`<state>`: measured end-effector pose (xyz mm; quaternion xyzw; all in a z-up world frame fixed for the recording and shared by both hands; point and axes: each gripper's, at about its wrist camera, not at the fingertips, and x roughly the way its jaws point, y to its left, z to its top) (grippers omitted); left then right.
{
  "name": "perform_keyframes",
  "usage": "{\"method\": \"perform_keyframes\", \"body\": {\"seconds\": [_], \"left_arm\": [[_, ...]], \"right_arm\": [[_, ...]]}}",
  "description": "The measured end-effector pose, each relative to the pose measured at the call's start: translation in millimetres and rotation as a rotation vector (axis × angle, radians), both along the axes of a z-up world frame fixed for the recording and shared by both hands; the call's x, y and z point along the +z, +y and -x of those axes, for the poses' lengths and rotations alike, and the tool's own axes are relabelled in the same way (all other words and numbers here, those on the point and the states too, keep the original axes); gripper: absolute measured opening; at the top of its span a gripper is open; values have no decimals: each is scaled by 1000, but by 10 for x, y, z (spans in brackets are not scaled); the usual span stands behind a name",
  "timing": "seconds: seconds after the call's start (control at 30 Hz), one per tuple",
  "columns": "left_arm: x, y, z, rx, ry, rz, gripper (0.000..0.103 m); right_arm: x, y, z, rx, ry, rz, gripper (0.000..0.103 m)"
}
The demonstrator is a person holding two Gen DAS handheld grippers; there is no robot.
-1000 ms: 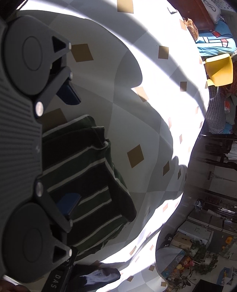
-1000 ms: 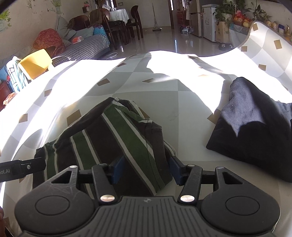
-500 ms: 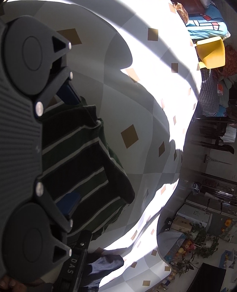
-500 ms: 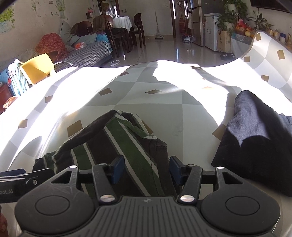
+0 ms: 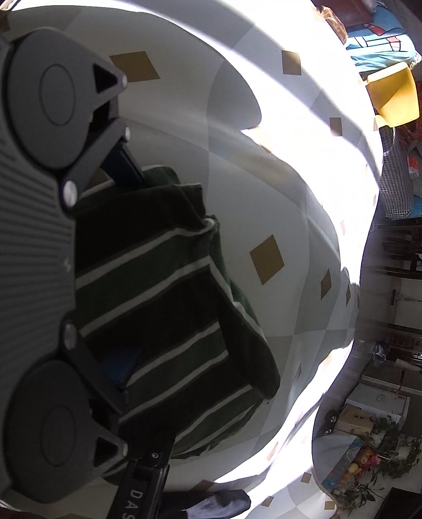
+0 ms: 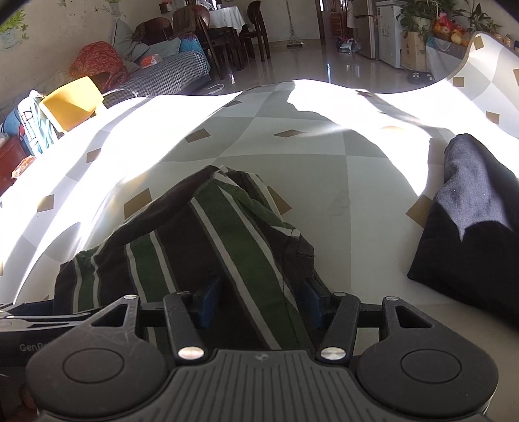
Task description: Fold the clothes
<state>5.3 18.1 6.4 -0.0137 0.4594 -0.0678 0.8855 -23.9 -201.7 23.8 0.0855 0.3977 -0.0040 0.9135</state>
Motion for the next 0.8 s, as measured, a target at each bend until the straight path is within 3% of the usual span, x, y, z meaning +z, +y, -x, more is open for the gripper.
{"method": "perform_keyframes", "body": {"seconds": [0.2,0.8], "left_arm": [[-6,-32,-80,6,10,-28,103],[-2,-99,-120,-15,43,-63,103]], "right_arm": [[-45,68,-1,12,9,86,55],[-56,67,140,-44,41,124,60]]}}
